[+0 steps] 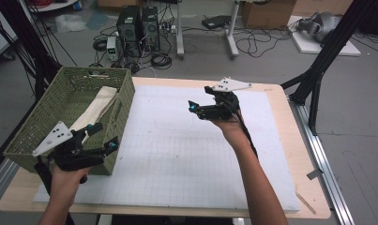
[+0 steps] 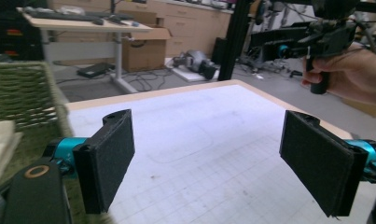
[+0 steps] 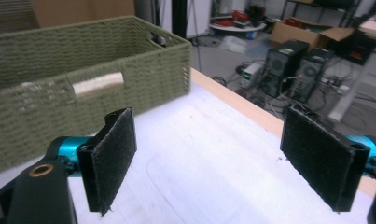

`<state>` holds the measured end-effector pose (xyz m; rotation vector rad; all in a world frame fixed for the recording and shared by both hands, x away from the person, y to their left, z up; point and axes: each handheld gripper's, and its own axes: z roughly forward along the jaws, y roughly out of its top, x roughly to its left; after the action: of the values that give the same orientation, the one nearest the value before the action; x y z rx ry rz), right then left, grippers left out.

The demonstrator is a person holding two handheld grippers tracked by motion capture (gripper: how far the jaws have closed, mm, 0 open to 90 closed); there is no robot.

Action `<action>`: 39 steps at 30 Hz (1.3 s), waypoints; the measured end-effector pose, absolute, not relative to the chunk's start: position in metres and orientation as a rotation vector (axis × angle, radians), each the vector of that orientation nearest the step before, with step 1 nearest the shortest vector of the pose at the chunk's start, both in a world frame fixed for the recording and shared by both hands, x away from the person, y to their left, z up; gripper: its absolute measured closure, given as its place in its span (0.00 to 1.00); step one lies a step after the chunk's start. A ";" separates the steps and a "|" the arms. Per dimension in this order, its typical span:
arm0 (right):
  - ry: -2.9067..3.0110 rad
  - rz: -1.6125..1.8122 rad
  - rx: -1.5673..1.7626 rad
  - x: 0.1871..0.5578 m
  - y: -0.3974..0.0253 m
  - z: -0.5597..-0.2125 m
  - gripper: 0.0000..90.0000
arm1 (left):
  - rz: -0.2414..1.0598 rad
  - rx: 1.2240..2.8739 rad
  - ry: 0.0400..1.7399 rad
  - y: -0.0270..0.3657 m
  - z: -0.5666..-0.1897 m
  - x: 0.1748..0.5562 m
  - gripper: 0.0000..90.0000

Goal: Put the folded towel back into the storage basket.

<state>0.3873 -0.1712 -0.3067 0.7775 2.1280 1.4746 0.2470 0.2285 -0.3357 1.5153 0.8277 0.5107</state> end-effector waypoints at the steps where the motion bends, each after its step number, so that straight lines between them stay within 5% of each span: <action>1: 2.125 1.473 0.784 0.384 -0.175 -0.308 0.18 | 0.510 1.520 0.817 0.226 -0.336 0.248 0.20; 22: 2.008 1.334 0.923 0.300 -0.274 -0.360 0.18 | 0.410 1.634 0.683 0.154 -0.374 0.264 0.20; 39: 1.927 1.274 1.066 0.263 -0.308 -0.403 0.18 | 0.408 1.672 0.669 0.131 -0.399 0.269 0.21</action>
<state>0.2634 -0.3077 -0.4030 1.0658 1.9270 1.2739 0.2691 0.1310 -0.3991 1.6723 0.6691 0.4080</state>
